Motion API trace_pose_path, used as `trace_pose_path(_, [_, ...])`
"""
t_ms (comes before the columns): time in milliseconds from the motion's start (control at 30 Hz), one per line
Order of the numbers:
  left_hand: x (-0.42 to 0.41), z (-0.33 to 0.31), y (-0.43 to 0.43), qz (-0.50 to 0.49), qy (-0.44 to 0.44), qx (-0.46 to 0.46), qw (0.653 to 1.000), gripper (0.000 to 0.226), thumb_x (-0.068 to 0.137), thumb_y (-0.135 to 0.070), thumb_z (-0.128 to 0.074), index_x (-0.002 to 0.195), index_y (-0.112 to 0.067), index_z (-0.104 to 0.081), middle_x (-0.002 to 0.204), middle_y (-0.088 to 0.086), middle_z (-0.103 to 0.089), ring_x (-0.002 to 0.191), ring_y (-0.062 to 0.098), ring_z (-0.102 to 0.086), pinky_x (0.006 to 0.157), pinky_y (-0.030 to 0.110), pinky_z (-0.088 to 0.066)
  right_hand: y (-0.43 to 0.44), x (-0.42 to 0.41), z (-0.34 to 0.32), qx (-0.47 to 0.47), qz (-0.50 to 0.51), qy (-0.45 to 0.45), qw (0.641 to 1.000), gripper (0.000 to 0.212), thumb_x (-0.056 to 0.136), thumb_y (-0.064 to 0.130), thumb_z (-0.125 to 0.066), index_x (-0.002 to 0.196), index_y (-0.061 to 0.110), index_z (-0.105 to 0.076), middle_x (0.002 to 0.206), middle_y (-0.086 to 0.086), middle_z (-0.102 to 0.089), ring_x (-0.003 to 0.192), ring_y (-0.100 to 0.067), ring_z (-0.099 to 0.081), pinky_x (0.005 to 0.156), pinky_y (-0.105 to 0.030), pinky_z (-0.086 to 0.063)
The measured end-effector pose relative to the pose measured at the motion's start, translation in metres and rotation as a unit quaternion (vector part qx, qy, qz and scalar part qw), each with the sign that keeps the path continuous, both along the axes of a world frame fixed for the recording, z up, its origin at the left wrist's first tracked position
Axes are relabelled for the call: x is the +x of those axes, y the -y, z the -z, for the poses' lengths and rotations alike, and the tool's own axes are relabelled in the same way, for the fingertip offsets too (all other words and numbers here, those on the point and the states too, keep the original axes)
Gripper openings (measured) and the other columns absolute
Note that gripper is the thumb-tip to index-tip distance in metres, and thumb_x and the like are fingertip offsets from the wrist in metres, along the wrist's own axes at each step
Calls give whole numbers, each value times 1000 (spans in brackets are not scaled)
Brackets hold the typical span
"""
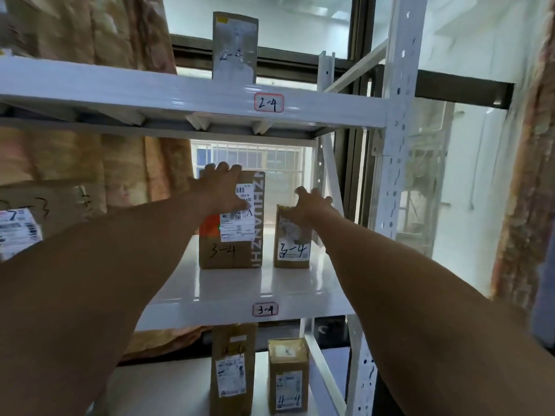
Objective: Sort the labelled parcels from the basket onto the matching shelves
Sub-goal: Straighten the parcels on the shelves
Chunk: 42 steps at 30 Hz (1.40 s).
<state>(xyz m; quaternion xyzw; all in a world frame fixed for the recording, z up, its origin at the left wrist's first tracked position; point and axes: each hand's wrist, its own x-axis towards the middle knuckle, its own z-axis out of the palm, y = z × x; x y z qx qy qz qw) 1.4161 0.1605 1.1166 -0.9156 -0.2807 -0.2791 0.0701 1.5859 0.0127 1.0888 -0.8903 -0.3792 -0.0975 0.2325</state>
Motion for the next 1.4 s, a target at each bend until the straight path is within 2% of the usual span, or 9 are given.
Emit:
trace_pose_path(100, [5, 2, 9, -24, 29, 24, 999, 80, 75, -59, -79, 136, -18, -48, 131, 15, -43, 124, 39, -42, 98, 58, -46, -16, 8, 15, 13, -44, -5, 999, 85, 83, 71, -67, 150, 25, -42, 152, -11, -40, 140, -44, -38, 108, -57, -41])
trace_pose_path(200, [4, -1, 13, -11, 40, 11, 999, 74, 73, -54, -83, 129, -17, -53, 129, 14, -43, 124, 38, -40, 97, 57, -46, -13, 7, 19, 37, -69, 11, 997, 79, 81, 63, -74, 142, 20, -48, 138, -10, -51, 120, -35, -56, 90, -43, -51])
trace_pose_path(267, [2, -4, 14, -1, 43, 1, 999, 76, 70, -53, -86, 128, -16, -54, 128, 14, -44, 123, 38, -42, 95, 57, -48, -5, 9, 16, 49, -78, 15, 996, 69, 81, 54, -76, 135, 19, -53, 128, -8, -56, 106, -29, -59, 81, -38, -50])
trace_pose_path(367, [1, -7, 15, -7, 44, 8, 999, 76, 68, -54, -87, 128, -18, -54, 126, 12, -45, 121, 37, -44, 92, 57, -50, 9, 15, 13, 49, -71, 19, 996, 62, 79, 49, -77, 128, 18, -56, 118, -5, -56, 100, -27, -57, 83, -38, -53])
trace_pose_path(667, [8, -10, -3, 46, 141, 16, 989, 23, 87, -32, -75, 103, -16, -71, 103, 14, -57, 101, 42, -56, 85, 50, -49, 27, 23, 22, 68, -54, -14, 996, 75, 81, 58, -73, 143, 24, -51, 139, -7, -47, 124, -35, -52, 98, -49, -53])
trace_pose_path(833, [2, -15, -6, 85, 150, -10, 985, 31, 77, -27, -88, 102, -12, -77, 98, 13, -66, 94, 35, -61, 79, 39, -46, 26, 19, 20, 54, -72, -9, 996, 76, 85, 55, -73, 149, 23, -47, 146, -6, -43, 136, -35, -41, 105, -49, -45])
trace_pose_path(1100, [4, -18, -4, 51, 95, -10, 994, 37, 87, -31, -77, 118, -12, -69, 109, 17, -62, 100, 41, -59, 83, 46, -51, 27, 9, 16, 22, -73, 19, 997, 84, 83, 61, -72, 154, 28, -40, 160, -4, -34, 150, -38, -24, 118, -58, -27])
trace_pose_path(1300, [0, -9, 15, 14, 43, -5, 999, 58, 90, -34, -71, 141, -16, -50, 128, 14, -52, 117, 38, -52, 93, 53, -50, 35, 8, 10, -37, -64, 78, 994, 75, 89, 59, -67, 152, 25, -42, 150, -6, -48, 139, -33, -43, 110, -49, -40])
trace_pose_path(1400, [-17, -8, 35, 1, 37, 5, 999, 34, 92, -34, -65, 120, -16, -59, 114, 9, -54, 110, 32, -53, 89, 49, -51, 34, 10, 7, -45, -64, 75, 994, 72, 91, 59, -65, 150, 23, -43, 146, -7, -52, 132, -31, -50, 106, -47, -45])
